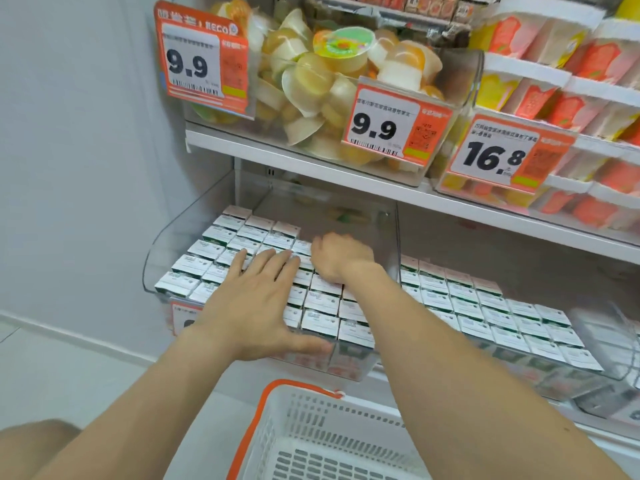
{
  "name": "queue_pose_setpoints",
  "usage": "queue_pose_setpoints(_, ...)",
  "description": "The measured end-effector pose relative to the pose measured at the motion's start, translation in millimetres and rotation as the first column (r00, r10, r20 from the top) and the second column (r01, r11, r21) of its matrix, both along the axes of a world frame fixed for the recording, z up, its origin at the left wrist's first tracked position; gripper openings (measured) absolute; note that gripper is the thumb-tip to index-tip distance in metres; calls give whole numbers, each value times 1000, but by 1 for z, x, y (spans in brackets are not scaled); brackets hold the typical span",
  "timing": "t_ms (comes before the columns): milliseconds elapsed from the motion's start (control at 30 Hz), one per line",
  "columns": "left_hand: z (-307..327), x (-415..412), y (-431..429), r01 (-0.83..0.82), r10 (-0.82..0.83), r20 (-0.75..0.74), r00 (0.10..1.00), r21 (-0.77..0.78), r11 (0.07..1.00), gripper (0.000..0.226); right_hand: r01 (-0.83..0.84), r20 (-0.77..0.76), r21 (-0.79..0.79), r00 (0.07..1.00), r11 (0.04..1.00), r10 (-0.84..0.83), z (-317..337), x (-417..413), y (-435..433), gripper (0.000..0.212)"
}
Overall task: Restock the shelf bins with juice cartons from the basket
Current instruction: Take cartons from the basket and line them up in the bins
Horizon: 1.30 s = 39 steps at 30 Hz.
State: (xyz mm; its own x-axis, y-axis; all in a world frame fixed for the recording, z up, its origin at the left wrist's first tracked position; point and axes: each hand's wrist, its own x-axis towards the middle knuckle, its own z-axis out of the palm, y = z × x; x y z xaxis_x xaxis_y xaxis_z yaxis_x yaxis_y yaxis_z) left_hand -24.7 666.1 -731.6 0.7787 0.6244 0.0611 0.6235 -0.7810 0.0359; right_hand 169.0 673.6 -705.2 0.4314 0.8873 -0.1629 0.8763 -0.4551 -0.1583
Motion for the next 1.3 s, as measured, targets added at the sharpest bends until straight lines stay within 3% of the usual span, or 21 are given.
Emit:
queue_pose_setpoints(267,-2,-1,-2,-20,19,12,1000,54,998,144,16,-52,-3,998,1000,-16,-3,-4,-5,65)
queue_pose_setpoints(433,2,-7,-8,-32,29,48,998,67,997,148,44,106,54,993,998,-50,-5,-8,-14,70)
queue_pose_setpoints(633,2,-8,-7,-51,52,-16,999,40,998,148,29,99,6,995,1000,-30,-6,-9,-24,74)
queue_pose_setpoints(767,12,-11,-2,-13,32,123,992,-151,988,146,-68,148,155,988,986,45,-4,-27,-18,62)
queue_pose_setpoints(833,19,-16,5,-16,42,180,983,-143,990,145,-122,110,255,989,959,97,-5,-34,-10,52)
queue_pose_setpoints(900,22,-25,11,-80,90,125,988,-86,993,145,-143,63,292,990,946,130,-4,-38,1,47)
queue_pose_setpoints(933,21,-28,14,-115,122,118,986,-66,991,135,-152,46,295,988,943,145,-4,-39,7,47)
queue_pose_setpoints(1067,14,-35,22,-189,187,285,940,-21,982,54,-192,0,313,979,930,203,-5,-47,30,53)
queue_pose_setpoints(1133,8,-39,28,-221,208,272,940,17,975,45,-215,-16,322,973,922,232,-5,-52,44,54)
queue_pose_setpoints(1300,-7,-50,37,-250,221,315,923,55,967,52,-214,-68,300,967,930,245,-6,-62,77,45)
